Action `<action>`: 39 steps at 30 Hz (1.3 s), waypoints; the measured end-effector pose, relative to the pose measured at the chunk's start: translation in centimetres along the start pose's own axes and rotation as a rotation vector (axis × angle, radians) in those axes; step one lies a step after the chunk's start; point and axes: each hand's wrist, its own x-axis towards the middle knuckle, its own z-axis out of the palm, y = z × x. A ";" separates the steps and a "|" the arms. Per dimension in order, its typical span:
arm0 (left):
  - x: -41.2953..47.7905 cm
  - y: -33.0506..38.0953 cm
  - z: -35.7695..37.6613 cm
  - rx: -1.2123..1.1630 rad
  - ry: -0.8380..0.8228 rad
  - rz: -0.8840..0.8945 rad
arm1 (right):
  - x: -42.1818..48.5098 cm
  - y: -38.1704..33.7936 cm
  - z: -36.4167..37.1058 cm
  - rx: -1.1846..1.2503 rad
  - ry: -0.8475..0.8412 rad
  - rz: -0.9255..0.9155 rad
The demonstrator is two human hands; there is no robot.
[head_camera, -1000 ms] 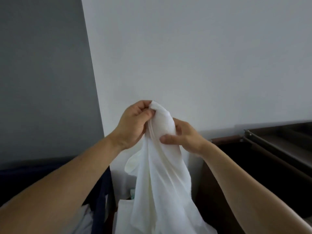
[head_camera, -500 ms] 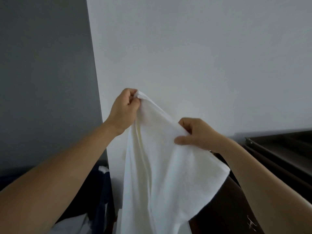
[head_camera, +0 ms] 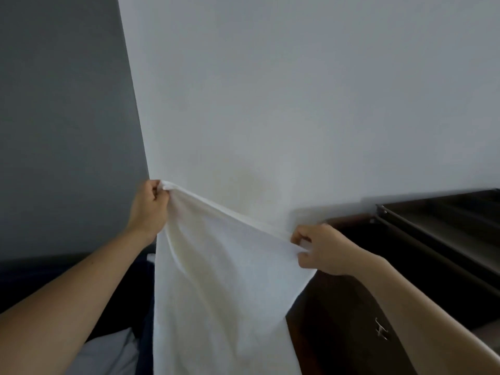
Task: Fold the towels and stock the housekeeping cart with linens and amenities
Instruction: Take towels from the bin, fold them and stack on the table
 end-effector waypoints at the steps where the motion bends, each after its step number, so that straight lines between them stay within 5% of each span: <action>1: -0.2 -0.3 -0.2 -0.005 0.000 -0.007 | -0.4 0.0 0.8 0.066 0.000 -0.015; 9: -0.9 -1.1 -0.9 -0.001 0.073 -0.120 | -2.5 0.1 3.5 0.149 0.144 -0.283; 27: -4.3 -1.4 -1.8 0.144 -0.052 -0.015 | -1.7 3.2 5.1 -0.074 -0.097 -0.149; 31: -4.0 -1.1 -2.7 0.168 -0.015 -0.063 | 0.3 2.0 1.2 0.066 0.168 -0.072; 37: 6.6 9.3 -7.0 -0.220 0.355 0.034 | 5.6 -5.2 -11.9 0.396 0.957 -0.148; 39: 8.1 11.0 -8.3 -0.292 0.373 0.102 | 6.2 -6.1 -14.6 0.626 0.962 -0.139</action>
